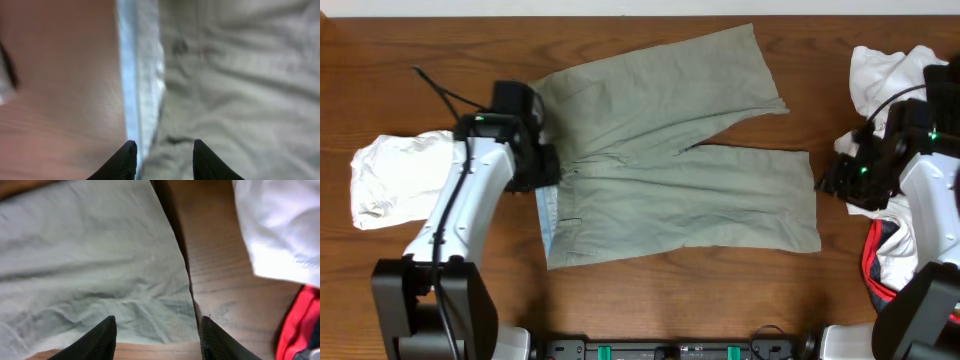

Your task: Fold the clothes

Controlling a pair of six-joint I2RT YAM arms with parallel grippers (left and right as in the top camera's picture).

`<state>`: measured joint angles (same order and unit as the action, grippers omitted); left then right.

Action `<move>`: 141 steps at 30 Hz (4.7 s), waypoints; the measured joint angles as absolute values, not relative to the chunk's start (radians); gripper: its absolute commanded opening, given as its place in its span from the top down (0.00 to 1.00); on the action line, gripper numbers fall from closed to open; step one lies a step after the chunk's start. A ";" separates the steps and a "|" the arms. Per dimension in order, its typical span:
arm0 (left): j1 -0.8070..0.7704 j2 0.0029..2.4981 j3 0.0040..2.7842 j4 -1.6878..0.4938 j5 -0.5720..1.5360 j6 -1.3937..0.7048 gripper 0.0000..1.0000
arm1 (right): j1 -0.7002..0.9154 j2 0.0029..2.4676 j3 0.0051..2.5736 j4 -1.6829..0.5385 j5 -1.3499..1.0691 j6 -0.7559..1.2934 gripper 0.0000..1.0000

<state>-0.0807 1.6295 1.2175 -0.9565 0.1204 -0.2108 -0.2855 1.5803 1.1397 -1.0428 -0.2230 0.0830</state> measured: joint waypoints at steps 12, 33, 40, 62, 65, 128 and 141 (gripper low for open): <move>-0.154 1.631 0.971 -0.988 0.104 -0.335 0.62 | -0.286 1.584 0.891 -0.862 -0.221 0.086 0.32; -0.146 1.591 0.746 -0.790 0.204 -0.364 0.57 | -0.286 1.550 0.729 -0.584 -0.267 0.087 0.25; -0.147 1.588 0.738 -0.782 0.240 -0.376 0.94 | -0.286 1.551 0.727 -0.578 -0.280 0.086 0.35; -0.148 1.403 0.741 -0.861 0.263 -0.377 0.94 | -0.286 1.579 0.694 -0.569 -0.413 0.064 0.99; -0.148 1.366 0.741 -0.878 0.263 -0.377 0.94 | -0.286 1.570 0.703 -0.626 -0.416 0.064 0.99; 0.025 1.432 0.887 -0.223 0.032 -0.420 0.94 | 0.025 1.833 1.052 0.129 -0.290 0.235 0.02; 0.059 1.534 0.888 -0.137 0.022 -0.414 0.75 | -0.014 1.855 1.067 -0.071 -0.281 0.221 0.01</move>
<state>0.0589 1.5337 0.8875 -0.1368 0.0219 -0.4145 -0.0143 1.8549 1.0668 -0.0708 -0.2806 0.2214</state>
